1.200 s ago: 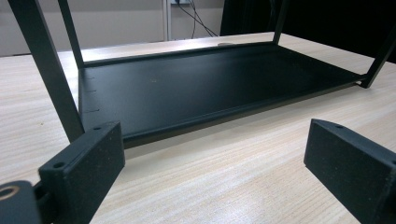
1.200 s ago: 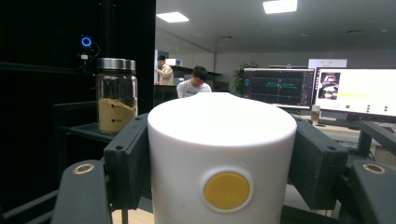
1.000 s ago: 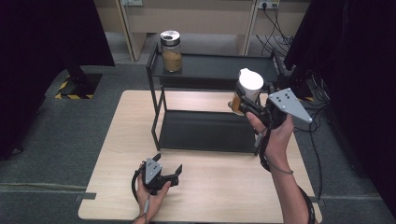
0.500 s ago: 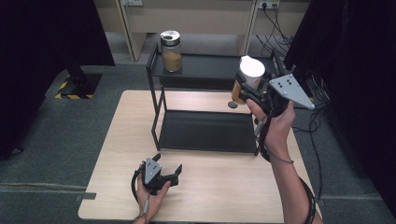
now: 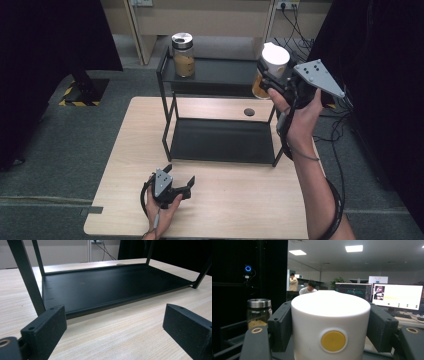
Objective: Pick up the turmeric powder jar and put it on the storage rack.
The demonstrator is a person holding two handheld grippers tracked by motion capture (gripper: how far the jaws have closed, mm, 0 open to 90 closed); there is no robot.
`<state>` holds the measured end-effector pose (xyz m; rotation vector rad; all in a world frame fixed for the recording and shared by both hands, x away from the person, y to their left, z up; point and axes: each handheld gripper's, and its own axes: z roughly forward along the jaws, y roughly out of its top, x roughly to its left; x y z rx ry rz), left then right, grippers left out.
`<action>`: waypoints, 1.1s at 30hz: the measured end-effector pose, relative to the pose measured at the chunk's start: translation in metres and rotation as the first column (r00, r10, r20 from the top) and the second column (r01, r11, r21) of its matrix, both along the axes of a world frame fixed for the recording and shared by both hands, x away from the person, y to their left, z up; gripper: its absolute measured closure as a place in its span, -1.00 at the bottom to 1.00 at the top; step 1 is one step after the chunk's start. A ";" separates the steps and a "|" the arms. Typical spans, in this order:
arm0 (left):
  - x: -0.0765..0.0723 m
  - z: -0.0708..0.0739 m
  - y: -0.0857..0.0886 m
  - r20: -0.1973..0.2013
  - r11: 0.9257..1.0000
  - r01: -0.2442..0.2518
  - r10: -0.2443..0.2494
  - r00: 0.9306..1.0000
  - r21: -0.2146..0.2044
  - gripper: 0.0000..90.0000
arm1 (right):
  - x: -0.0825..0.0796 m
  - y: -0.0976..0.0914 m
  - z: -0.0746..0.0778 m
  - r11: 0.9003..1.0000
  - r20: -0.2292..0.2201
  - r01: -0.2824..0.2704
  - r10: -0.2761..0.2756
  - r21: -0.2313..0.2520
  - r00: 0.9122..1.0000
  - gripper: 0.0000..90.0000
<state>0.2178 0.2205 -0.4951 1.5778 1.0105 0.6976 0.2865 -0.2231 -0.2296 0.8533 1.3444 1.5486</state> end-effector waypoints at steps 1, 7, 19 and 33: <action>0.000 0.000 0.000 0.000 1.000 0.000 0.000 1.000 0.000 -0.91 | 0.001 0.000 0.002 1.000 0.000 0.001 -0.001 0.000 1.000 -0.31; 0.000 0.000 0.000 -0.001 1.000 0.000 0.000 1.000 0.000 -0.91 | 0.009 0.005 0.014 1.000 0.000 0.016 -0.016 -0.002 1.000 -0.31; 0.000 0.000 0.000 -0.002 1.000 0.002 -0.002 1.000 0.000 -0.91 | 0.038 0.025 0.039 0.998 -0.021 0.068 -0.068 -0.020 0.997 -0.31; 0.001 0.000 0.001 -0.001 1.000 0.006 -0.006 1.000 -0.002 -0.91 | 0.072 0.042 0.042 0.990 -0.078 0.139 -0.142 -0.037 0.987 -0.31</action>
